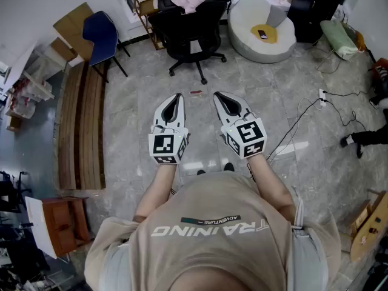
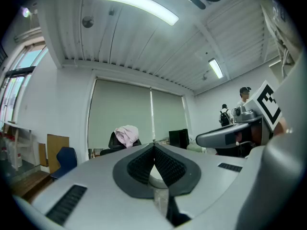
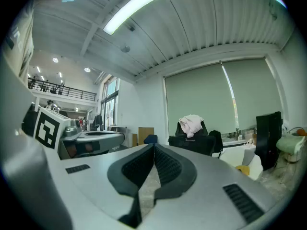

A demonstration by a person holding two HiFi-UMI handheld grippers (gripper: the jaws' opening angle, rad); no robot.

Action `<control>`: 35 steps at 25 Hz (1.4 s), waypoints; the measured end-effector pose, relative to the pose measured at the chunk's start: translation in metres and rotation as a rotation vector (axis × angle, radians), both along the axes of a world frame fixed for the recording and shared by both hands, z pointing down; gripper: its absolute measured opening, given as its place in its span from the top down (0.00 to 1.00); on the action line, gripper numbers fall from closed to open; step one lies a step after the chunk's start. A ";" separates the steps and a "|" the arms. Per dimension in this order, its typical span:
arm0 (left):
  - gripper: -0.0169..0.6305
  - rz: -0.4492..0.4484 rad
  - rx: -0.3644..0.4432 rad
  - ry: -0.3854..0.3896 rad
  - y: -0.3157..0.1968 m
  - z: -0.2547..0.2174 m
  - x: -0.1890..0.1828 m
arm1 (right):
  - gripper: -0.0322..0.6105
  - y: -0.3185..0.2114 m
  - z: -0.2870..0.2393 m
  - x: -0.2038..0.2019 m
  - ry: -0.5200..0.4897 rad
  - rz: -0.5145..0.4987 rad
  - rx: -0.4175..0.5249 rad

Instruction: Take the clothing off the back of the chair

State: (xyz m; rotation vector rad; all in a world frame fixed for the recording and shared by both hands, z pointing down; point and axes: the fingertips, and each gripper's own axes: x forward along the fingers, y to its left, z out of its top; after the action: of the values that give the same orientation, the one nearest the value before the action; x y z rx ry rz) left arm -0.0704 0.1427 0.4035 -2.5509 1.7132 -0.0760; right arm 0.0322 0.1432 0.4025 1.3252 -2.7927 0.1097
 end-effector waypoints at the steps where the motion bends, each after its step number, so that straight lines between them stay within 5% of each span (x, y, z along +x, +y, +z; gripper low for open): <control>1: 0.96 -0.001 0.006 0.005 -0.001 -0.003 -0.001 | 0.90 -0.002 0.000 0.000 -0.006 -0.001 -0.006; 35: 0.96 0.097 -0.042 0.017 -0.032 0.024 -0.040 | 0.89 -0.042 0.020 -0.033 0.025 0.060 -0.020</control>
State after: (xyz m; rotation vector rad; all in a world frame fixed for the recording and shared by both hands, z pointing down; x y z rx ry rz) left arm -0.1101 0.1103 0.4276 -2.6679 1.6071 -0.0868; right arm -0.0010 0.1008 0.4229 1.3958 -2.7250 0.1221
